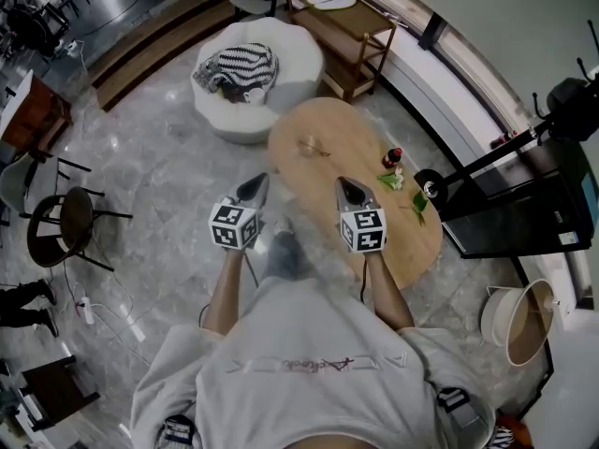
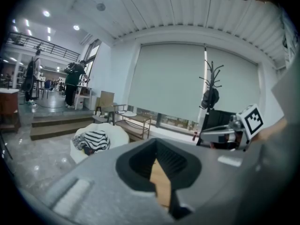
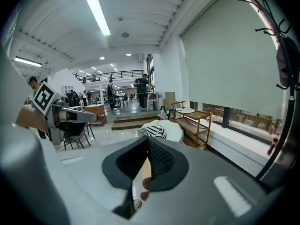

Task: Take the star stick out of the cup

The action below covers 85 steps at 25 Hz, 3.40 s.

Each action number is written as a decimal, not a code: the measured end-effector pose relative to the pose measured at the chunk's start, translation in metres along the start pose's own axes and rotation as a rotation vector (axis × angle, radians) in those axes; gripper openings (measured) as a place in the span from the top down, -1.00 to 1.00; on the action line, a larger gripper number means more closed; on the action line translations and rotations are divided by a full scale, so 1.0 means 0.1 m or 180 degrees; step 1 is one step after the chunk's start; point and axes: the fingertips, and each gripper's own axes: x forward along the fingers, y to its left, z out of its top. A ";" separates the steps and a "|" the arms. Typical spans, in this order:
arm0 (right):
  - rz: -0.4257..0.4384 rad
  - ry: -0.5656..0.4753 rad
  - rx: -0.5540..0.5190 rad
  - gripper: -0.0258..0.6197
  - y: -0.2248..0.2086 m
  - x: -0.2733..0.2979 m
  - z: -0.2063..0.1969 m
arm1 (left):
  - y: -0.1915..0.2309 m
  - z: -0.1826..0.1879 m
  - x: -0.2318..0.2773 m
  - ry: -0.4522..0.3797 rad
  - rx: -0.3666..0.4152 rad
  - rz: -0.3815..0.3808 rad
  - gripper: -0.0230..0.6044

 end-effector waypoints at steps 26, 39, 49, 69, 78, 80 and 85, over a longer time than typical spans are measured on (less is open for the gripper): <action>-0.0338 -0.0012 0.0072 0.91 -0.83 2.07 1.23 | 1.84 1.22 1.56 -0.0026 0.0142 -0.0173 0.93; -0.0541 -0.0020 0.0132 0.91 -1.22 2.51 1.40 | 2.12 1.48 2.16 -0.0009 0.0154 -0.0346 0.93; -0.0588 0.0021 0.0218 0.91 -1.41 2.61 1.33 | 2.10 1.41 2.45 0.0131 0.0182 -0.0445 0.93; -0.0543 0.0209 0.0350 0.91 -1.97 2.71 1.05 | 1.99 0.98 2.93 0.0474 0.0111 -0.0429 0.93; -0.0554 0.0395 0.0512 0.91 -2.08 2.77 0.58 | 1.95 0.65 3.16 0.0638 0.0036 -0.0492 0.93; -0.0558 0.0425 0.0545 0.91 -2.03 2.75 0.49 | 1.95 0.56 3.13 0.0661 0.0022 -0.0505 0.93; -0.0554 0.0523 0.0641 0.91 -2.09 2.77 0.18 | 1.91 0.28 3.26 0.0741 -0.0032 -0.0544 0.93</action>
